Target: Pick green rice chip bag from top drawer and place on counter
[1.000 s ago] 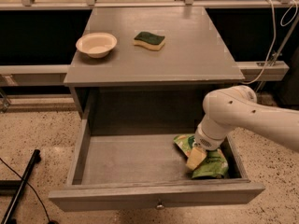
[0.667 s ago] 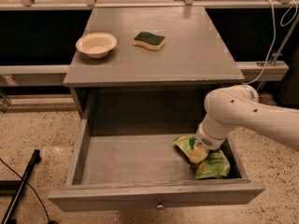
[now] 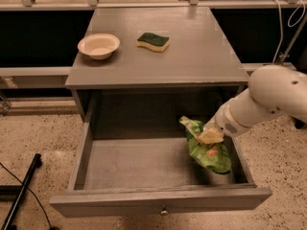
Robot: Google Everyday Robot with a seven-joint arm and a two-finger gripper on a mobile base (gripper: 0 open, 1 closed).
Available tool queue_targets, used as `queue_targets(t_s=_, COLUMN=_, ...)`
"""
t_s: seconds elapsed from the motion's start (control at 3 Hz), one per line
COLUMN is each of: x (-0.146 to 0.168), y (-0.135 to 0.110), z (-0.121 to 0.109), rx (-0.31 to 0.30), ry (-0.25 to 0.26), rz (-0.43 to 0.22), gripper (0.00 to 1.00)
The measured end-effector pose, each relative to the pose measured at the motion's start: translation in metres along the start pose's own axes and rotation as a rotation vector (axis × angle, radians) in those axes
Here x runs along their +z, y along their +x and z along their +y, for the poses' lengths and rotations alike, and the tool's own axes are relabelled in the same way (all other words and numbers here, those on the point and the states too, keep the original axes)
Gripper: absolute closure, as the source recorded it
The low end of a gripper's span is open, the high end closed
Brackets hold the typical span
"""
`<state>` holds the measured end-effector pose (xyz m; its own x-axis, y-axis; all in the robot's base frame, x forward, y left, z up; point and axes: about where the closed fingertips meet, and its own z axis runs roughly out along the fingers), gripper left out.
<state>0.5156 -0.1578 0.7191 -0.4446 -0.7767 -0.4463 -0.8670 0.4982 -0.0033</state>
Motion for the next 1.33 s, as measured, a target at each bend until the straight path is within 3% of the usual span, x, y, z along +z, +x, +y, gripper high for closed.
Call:
queue_targets(t_s=0.33, x=-0.063, y=-0.031, z=-0.004, rx=-0.141, ry=0.033, rz=-0.088, gripper=1.0)
queue_targets(t_s=0.67, x=-0.123, y=-0.067, z=-0.016, rx=-0.27, ry=0.083, rz=-0.124, gripper=1.0)
queue_targets(t_s=1.0, x=-0.17, y=-0.107, z=-0.037, rx=-0.365, ry=0.129, rz=-0.121, gripper=1.0)
queue_targets(t_s=1.33, x=-0.196, y=-0.158, z=-0.066, rx=-0.44, ry=0.206, rz=-0.088, gripper=1.0)
